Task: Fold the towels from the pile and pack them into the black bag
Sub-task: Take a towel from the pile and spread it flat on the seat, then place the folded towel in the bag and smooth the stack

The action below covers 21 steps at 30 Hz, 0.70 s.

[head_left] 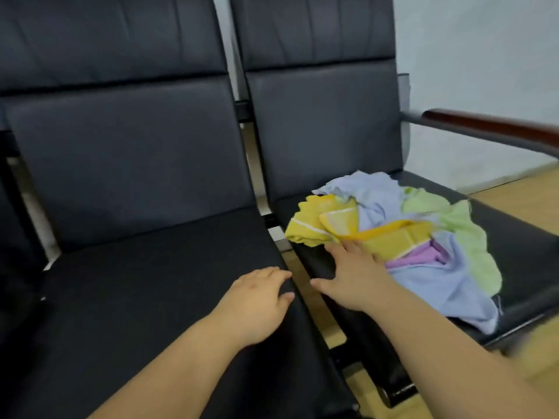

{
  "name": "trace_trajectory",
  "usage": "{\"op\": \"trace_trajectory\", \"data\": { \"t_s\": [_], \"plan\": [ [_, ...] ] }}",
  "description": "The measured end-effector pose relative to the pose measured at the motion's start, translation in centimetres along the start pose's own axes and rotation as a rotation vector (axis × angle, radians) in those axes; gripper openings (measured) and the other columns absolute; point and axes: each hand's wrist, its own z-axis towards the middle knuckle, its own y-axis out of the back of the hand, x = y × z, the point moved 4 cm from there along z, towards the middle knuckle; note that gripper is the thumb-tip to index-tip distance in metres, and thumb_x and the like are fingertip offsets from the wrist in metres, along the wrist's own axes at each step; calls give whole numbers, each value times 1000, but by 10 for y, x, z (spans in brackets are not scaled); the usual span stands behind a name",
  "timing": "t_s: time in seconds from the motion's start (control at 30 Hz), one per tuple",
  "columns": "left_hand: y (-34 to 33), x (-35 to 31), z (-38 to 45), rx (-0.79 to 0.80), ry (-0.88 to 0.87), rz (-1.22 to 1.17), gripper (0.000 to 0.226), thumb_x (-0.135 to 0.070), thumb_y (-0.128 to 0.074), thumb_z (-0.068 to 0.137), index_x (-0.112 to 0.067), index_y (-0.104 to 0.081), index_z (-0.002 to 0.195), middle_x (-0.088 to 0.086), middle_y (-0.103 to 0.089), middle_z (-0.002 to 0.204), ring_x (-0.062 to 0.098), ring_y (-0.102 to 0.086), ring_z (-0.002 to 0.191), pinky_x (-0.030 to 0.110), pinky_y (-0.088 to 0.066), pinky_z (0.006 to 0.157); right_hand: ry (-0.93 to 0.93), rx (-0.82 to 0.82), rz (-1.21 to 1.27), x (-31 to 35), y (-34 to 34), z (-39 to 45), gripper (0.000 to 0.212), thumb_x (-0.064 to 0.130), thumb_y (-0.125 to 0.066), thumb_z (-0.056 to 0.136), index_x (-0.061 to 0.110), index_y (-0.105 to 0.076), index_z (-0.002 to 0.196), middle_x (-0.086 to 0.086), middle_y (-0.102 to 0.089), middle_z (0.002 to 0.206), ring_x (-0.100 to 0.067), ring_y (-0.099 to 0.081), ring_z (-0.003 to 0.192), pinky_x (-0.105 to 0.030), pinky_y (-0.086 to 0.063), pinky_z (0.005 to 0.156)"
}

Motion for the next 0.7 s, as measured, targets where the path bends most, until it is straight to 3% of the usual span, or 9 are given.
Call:
{"op": "trace_trajectory", "data": {
  "t_s": [0.23, 0.4, 0.53, 0.63, 0.7],
  "plan": [
    [4, -40, 64, -76, -97, -29, 55, -48, -39, 98, -32, -26, 149, -9, -18, 157, 10, -17, 144, 24, -15, 115, -158, -263, 125, -58, 22, 25, 62, 50, -55, 87, 27, -37, 142, 1, -32, 150, -20, -16, 145, -45, -12, 116],
    [-6, -56, 97, -94, -135, -64, 58, -51, -40, 97, -34, -24, 149, -7, -15, 159, 10, -13, 145, 24, -12, 115, -247, -267, 157, -81, 25, 33, 66, 56, -54, 87, 29, -34, 143, 2, -27, 152, -22, -8, 147, -46, -6, 116],
    [-14, -58, 119, -120, -109, -147, 57, -49, -44, 96, -32, -28, 147, -5, -20, 157, 12, -17, 145, 28, -16, 117, -241, -316, 208, -96, 26, 33, 52, 55, -57, 85, 28, -50, 129, 3, -43, 137, -20, -29, 134, -40, -23, 110],
    [-17, -60, 129, -115, -117, -130, 33, -44, -47, 96, -26, -50, 123, -10, -40, 138, 12, -36, 131, 24, -29, 105, -220, -332, 229, -102, 27, 31, 37, 49, -58, 86, 24, -58, 113, 2, -52, 123, -19, -40, 124, -35, -31, 102],
    [-18, -59, 133, -113, -126, -161, 16, -42, -50, 95, -27, -49, 101, -11, -46, 119, 11, -46, 114, 24, -36, 95, -212, -330, 237, -104, 28, 29, 33, 49, -59, 86, 23, -60, 106, 3, -54, 117, -19, -43, 119, -32, -33, 98]
  ]
}}
